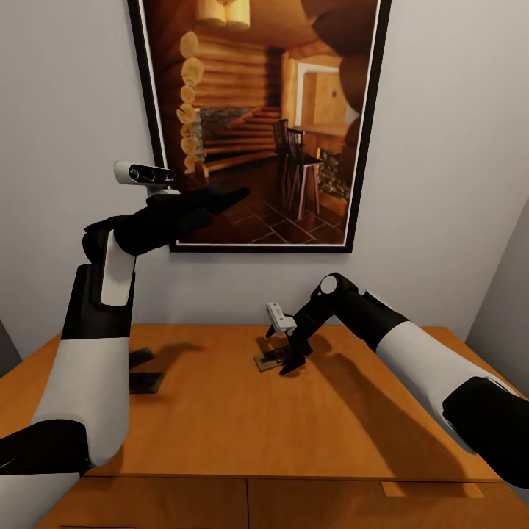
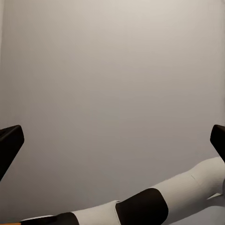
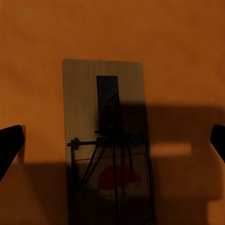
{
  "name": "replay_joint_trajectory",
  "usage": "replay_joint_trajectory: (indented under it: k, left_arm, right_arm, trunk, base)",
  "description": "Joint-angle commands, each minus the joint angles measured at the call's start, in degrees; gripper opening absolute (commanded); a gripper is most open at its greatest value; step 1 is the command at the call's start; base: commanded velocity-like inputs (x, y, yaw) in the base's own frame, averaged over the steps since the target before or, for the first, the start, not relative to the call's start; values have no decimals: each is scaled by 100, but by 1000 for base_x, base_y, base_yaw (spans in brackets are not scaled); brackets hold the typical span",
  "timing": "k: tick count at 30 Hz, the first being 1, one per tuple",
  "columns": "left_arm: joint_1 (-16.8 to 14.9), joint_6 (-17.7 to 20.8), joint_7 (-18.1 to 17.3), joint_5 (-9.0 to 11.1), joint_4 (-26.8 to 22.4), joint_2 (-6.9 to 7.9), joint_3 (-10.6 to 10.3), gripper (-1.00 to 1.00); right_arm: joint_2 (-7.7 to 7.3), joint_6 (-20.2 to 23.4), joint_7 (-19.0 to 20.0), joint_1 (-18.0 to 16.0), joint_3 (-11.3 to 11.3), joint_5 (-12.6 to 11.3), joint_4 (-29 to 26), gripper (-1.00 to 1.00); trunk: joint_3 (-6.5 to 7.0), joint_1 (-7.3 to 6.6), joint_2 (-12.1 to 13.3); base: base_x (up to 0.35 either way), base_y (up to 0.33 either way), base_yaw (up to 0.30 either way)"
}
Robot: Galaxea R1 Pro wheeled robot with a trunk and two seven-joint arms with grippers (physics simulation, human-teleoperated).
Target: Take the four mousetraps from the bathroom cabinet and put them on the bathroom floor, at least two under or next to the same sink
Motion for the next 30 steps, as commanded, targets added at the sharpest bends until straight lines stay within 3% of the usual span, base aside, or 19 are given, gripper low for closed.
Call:
replay_joint_trajectory:
  k: [1, 10, 17, 18, 30]
  left_arm:
    - [-6, 51, -15, -3, 1, -5, 8, 100]
    - [-6, 51, -18, -3, 1, -5, 8, 100]
    - [-6, 51, -18, -3, 1, -5, 8, 100]
    - [-6, 51, -18, -3, 1, -5, 8, 100]
    - [-6, 51, -18, -3, 1, -5, 8, 100]
  right_arm:
    - [-5, 30, 2, 224, 68, 181, -2, 100]
    - [-3, 30, 3, 262, 73, 186, -8, 100]
    - [-3, 30, 5, 264, 73, 183, -9, 100]
    - [-3, 28, 6, 265, 73, 182, -9, -100]
    - [-3, 22, 11, 291, 73, 188, -10, -100]
  trunk:
    - [-8, 1, -1]
    - [-8, 1, -1]
    - [-80, 89, -162]
    - [-80, 89, -162]
    - [-80, 89, -162]
  base:
    - [0, 0, 0]
    - [0, 0, 0]
    - [0, 0, 0]
    - [0, 0, 0]
    - [0, 0, 0]
